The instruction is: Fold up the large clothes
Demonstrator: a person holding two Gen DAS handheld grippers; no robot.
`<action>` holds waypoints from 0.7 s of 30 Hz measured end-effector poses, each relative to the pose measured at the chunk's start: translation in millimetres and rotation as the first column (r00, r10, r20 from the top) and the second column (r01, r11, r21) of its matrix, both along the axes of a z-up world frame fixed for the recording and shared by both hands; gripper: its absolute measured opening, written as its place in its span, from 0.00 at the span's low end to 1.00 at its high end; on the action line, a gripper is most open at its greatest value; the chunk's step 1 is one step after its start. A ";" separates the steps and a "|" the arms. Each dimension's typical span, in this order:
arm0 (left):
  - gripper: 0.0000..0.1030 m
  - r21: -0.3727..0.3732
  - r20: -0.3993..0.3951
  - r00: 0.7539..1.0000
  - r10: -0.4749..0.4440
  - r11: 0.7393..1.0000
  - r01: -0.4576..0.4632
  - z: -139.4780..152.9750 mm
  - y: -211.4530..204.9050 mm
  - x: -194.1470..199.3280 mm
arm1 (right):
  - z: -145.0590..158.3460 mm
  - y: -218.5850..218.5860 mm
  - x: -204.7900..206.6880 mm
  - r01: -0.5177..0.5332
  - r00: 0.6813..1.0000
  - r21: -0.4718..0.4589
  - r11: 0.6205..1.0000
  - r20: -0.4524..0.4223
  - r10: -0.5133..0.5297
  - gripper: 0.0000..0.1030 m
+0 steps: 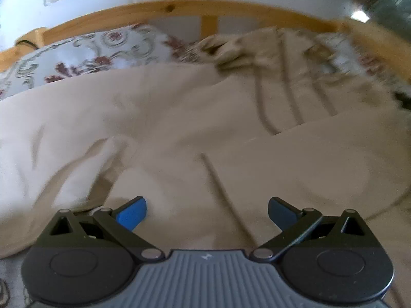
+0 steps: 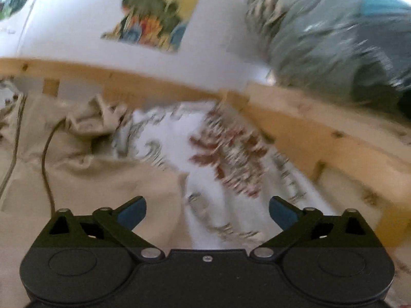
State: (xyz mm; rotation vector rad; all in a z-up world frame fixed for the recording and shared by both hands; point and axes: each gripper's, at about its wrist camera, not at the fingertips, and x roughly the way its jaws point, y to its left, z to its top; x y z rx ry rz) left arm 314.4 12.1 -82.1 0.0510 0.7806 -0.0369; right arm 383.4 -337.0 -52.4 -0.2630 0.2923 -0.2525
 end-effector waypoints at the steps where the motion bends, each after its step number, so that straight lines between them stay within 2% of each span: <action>1: 0.99 0.015 -0.012 1.000 0.021 1.000 -0.021 -3.0 -0.8 3.6 | -2.1 -2.0 4.7 0.006 0.999 -0.014 1.000 -0.037 -0.006 0.99; 3: 0.99 0.008 -0.025 0.998 0.054 0.999 -0.054 -6.5 0.4 7.8 | -15.4 -5.4 23.9 0.033 0.989 -0.052 0.998 -0.142 -0.040 0.99; 5: 0.99 -0.003 -0.034 0.998 0.061 0.998 -0.061 -5.3 2.6 8.5 | -28.2 -9.1 38.6 0.036 0.973 -0.043 0.998 -0.228 -0.045 0.98; 7: 0.99 -0.012 -0.031 0.998 0.062 0.998 -0.062 -0.4 7.3 3.6 | -28.7 -9.5 36.6 0.058 0.974 -0.016 0.998 -0.218 -0.060 0.99; 10: 0.99 -0.048 -0.002 0.997 0.073 0.996 -0.073 11.4 21.0 -12.5 | -11.9 -4.7 17.5 0.088 0.981 0.010 0.996 -0.175 -0.085 0.98; 12: 0.99 -0.048 0.007 0.996 0.091 0.995 -0.091 19.3 29.1 -24.3 | 4.3 3.6 -9.9 0.039 0.991 0.058 0.998 -0.130 -0.031 0.99; 16: 0.99 0.003 0.038 0.991 0.132 0.991 -0.132 37.8 41.9 -52.5 | 23.4 24.5 -62.5 -0.074 0.988 0.138 0.988 -0.123 0.091 0.99; 18: 0.99 0.042 0.072 0.981 0.179 0.982 -0.182 47.3 50.1 -70.1 | 28.6 39.0 -94.4 -0.107 0.984 0.192 0.976 -0.120 0.132 0.99; 21: 0.99 0.028 0.142 0.958 0.250 0.966 -0.257 60.8 72.7 -99.7 | 33.4 64.6 -136.0 -0.116 0.981 0.314 0.942 -0.110 0.157 0.99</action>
